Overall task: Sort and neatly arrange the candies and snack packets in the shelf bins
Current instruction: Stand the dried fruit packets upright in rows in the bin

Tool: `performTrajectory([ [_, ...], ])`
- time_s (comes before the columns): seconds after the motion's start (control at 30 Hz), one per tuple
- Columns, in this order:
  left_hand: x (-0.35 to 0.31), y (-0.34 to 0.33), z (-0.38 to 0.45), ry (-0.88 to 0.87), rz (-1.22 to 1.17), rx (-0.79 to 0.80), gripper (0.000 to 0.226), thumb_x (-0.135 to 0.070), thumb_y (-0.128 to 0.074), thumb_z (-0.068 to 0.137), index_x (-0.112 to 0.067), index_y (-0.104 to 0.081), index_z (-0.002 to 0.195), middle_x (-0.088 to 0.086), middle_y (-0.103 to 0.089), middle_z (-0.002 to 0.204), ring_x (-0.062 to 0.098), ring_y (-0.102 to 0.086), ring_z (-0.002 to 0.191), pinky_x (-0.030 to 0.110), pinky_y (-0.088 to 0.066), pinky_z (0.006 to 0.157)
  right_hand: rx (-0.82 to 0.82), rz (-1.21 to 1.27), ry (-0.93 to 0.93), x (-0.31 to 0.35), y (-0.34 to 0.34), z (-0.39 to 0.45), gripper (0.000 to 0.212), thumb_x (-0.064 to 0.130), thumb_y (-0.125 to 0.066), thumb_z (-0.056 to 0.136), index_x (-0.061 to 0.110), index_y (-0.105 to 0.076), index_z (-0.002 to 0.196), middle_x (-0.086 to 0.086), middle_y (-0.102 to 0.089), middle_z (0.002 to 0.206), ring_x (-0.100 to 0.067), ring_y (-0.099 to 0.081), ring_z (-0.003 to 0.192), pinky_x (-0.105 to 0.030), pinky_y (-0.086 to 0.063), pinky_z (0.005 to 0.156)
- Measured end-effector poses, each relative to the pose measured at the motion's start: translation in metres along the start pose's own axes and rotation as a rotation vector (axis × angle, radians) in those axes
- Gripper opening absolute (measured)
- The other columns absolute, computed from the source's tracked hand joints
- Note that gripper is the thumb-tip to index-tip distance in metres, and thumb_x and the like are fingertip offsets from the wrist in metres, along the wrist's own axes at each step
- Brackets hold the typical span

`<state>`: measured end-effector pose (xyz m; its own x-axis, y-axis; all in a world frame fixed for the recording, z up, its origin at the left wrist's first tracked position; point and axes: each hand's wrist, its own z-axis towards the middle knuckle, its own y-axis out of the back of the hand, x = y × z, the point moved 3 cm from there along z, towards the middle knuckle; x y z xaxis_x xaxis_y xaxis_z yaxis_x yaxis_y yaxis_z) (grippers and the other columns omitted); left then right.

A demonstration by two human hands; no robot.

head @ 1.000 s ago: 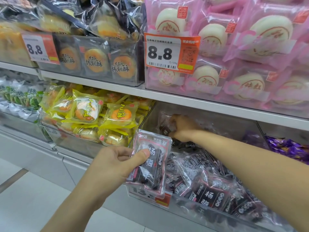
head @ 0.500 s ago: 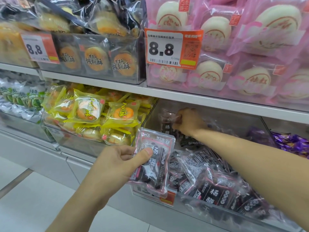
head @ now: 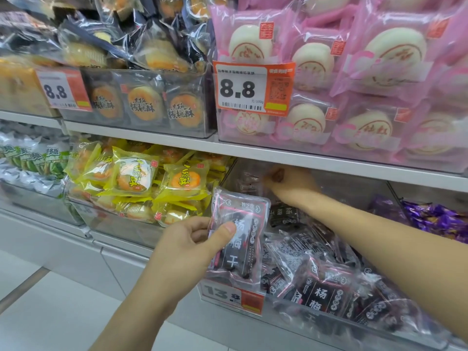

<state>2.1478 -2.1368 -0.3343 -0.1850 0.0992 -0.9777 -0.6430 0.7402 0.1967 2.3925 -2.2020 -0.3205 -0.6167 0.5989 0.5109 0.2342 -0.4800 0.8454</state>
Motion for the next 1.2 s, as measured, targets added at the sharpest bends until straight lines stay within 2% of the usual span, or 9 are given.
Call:
performTrajectory([
  [0.13,-0.007,-0.006,-0.001,-0.086,-0.063,-0.034,0.032,-0.038,-0.074,0.076,-0.022,-0.069,0.104,-0.009,-0.078,0.088,0.001,-0.072,0.084,0.005,-0.047,0.062,0.396,0.806,0.088,0.018,0.016,-0.059,0.069,0.070,-0.070,0.072,0.016,-0.066,0.116,-0.001,-0.072,0.110,-0.021,-0.072,0.092,-0.036,-0.057,0.084],
  [0.23,-0.011,-0.013,-0.001,-0.129,-0.028,0.033,0.042,-0.041,-0.073,0.078,-0.024,-0.062,0.116,-0.006,-0.078,0.090,0.009,-0.074,0.088,0.010,-0.053,0.065,0.676,0.849,0.222,0.023,0.021,-0.085,0.069,0.031,-0.086,0.073,0.017,-0.054,0.132,0.004,-0.072,0.105,-0.009,-0.070,0.082,-0.027,-0.055,0.072],
  [0.37,-0.008,-0.012,0.002,-0.244,0.164,0.011,0.091,-0.082,-0.064,0.062,-0.027,-0.055,0.134,-0.016,-0.066,0.125,0.001,-0.061,0.115,0.033,-0.050,0.102,0.472,0.782,0.200,0.015,0.027,-0.075,0.056,-0.003,-0.084,0.069,0.006,-0.061,0.119,-0.006,-0.074,0.093,-0.013,-0.069,0.076,-0.026,-0.056,0.060],
  [0.47,-0.006,-0.012,0.001,-0.305,0.419,-0.005,0.097,-0.085,-0.055,0.066,-0.034,-0.037,0.147,-0.020,-0.047,0.143,0.000,-0.044,0.132,0.034,-0.039,0.112,0.314,0.650,0.161,0.000,0.032,-0.061,0.057,0.024,-0.093,0.059,0.016,-0.066,0.109,-0.005,-0.075,0.094,-0.013,-0.072,0.079,-0.031,-0.061,0.072],
  [0.6,0.001,-0.021,-0.003,-0.346,0.644,0.095,0.074,-0.061,-0.060,0.084,-0.039,-0.029,0.147,-0.031,-0.035,0.133,-0.014,-0.029,0.123,0.014,-0.026,0.106,0.170,0.471,0.030,-0.012,0.034,-0.043,0.044,0.041,-0.088,0.066,0.028,-0.067,0.103,0.013,-0.072,0.100,0.004,-0.065,0.080,-0.001,-0.044,0.064],
  [0.83,0.016,-0.037,0.017,-0.398,0.838,0.124,0.080,-0.063,-0.051,0.090,-0.029,-0.019,0.155,-0.011,-0.005,0.164,0.005,0.003,0.150,0.029,-0.007,0.122,0.245,0.322,-0.165,-0.017,0.002,0.002,0.061,0.066,-0.085,0.058,0.033,-0.065,0.104,0.019,-0.062,0.114,-0.007,-0.060,0.100,-0.024,-0.045,0.093],
  [1.0,0.021,-0.047,0.038,-0.423,1.034,0.149,0.086,-0.072,-0.035,0.091,-0.019,-0.019,0.156,0.004,-0.009,0.165,0.018,-0.002,0.152,0.034,0.003,0.123,0.204,0.321,-0.089,-0.020,-0.007,0.011,0.087,0.040,-0.094,0.059,0.027,-0.053,0.134,0.003,-0.069,0.115,-0.015,-0.073,0.084,-0.040,-0.059,0.086],
  [1.07,0.022,-0.054,0.043,-0.411,1.088,0.188,0.088,-0.077,-0.027,0.089,-0.019,-0.027,0.154,0.006,-0.021,0.163,0.018,-0.009,0.151,0.036,0.004,0.123,0.230,0.305,-0.099,-0.019,-0.004,0.008,0.098,0.052,-0.094,0.049,0.022,-0.054,0.134,0.000,-0.070,0.117,-0.016,-0.073,0.086,-0.041,-0.058,0.090],
  [1.2,0.019,-0.062,0.047,-0.325,1.107,0.275,0.085,-0.077,-0.018,0.090,-0.016,-0.063,0.127,0.008,-0.069,0.110,0.017,-0.051,0.124,0.036,-0.002,0.124,0.281,0.243,-0.199,-0.029,0.005,0.010,0.108,0.077,-0.079,0.040,0.022,-0.060,0.130,0.000,-0.062,0.133,-0.022,-0.061,0.117,-0.034,-0.043,0.104],
])
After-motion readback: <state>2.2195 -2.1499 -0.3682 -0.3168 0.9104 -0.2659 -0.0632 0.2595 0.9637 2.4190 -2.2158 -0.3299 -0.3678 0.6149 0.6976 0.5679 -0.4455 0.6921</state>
